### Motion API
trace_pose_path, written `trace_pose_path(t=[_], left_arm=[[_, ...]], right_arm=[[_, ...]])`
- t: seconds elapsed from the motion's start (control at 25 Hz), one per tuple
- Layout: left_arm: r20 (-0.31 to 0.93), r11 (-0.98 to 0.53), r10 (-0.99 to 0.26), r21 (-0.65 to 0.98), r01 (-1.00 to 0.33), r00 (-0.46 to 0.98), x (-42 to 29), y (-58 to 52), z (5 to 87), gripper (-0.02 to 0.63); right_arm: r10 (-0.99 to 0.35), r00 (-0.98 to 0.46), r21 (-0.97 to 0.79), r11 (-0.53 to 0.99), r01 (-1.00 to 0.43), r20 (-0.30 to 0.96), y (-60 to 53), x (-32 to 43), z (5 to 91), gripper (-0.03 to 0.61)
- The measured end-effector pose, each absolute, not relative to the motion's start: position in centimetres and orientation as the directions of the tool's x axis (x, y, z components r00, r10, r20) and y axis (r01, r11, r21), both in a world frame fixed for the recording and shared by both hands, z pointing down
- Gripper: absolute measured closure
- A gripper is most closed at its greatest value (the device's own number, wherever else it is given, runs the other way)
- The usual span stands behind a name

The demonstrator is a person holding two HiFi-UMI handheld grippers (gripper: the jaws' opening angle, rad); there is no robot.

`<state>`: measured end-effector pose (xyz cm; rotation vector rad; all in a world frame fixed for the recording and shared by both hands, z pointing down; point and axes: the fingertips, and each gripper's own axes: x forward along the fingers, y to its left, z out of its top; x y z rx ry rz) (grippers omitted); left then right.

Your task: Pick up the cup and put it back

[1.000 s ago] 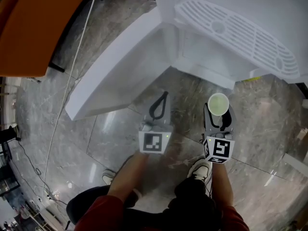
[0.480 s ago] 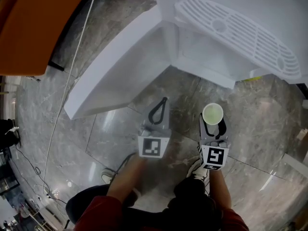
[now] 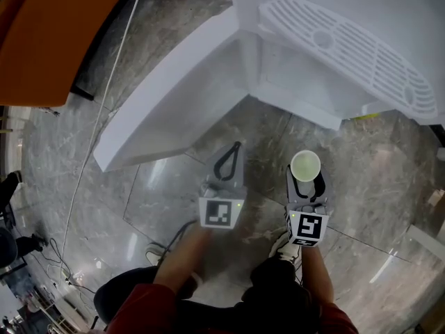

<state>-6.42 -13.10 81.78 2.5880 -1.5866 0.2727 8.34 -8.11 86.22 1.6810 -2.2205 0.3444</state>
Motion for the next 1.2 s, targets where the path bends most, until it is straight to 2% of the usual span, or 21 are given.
trace_pose_path(t=[0.6,1.2], left_arm=[[0.189,-0.453,-0.876,-0.006,-0.891,0.444,-6.4,-13.0,81.6,0.614],[0.183,-0.453,-0.877,-0.005,-0.891,0.445,-6.5,-13.1,81.4,0.614]], right_arm=[[-0.878,-0.259,-0.006,0.28,-0.96,0.402,-8.7,7.3,86.6,0.291],[-0.922,-0.252,0.005,0.265,-0.964,0.296,-17.4,8.0,83.7,0.293]])
